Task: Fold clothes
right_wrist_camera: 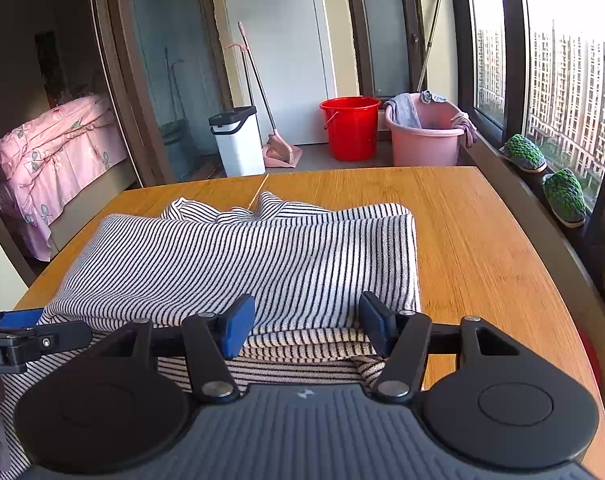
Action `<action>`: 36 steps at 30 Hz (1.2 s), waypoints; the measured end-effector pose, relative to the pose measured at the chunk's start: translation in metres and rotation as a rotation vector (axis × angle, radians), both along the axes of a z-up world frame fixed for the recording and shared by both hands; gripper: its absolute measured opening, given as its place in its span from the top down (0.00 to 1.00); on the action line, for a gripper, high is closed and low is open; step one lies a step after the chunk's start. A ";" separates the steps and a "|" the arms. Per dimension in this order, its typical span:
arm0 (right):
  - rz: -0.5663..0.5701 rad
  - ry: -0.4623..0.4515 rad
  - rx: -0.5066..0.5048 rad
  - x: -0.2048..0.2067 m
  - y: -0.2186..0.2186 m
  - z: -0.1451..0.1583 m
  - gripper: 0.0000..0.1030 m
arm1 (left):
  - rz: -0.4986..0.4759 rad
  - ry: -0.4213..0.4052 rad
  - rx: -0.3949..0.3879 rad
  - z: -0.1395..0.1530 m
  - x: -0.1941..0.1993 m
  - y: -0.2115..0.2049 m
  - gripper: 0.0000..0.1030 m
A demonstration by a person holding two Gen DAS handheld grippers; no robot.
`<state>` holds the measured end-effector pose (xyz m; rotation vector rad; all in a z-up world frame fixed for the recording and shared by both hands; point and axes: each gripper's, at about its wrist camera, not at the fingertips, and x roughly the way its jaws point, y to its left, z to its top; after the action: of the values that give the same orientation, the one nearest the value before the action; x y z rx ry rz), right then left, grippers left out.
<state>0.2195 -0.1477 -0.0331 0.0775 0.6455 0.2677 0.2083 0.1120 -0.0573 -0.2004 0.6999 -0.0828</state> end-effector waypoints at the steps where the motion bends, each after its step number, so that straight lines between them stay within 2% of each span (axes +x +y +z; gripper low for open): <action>1: 0.004 0.000 -0.001 -0.004 0.001 0.000 0.41 | -0.001 0.002 0.007 0.000 -0.002 0.000 0.00; 5: 0.016 -0.001 0.008 -0.014 0.002 0.001 0.36 | 0.014 0.013 0.042 0.002 -0.008 -0.004 0.00; 12: 0.039 -0.003 0.025 -0.015 0.002 0.001 0.27 | -0.060 -0.031 -0.005 0.008 -0.008 -0.015 0.00; 20: 0.051 -0.005 0.040 -0.016 0.000 0.001 0.24 | -0.143 -0.080 -0.057 0.015 -0.008 -0.027 0.00; 36: 0.072 -0.007 0.020 -0.017 0.006 0.001 0.16 | -0.148 -0.087 -0.005 0.000 -0.018 -0.032 0.00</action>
<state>0.2026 -0.1416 -0.0316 0.0722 0.6396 0.3441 0.1906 0.0795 -0.0572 -0.1488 0.6275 -0.2331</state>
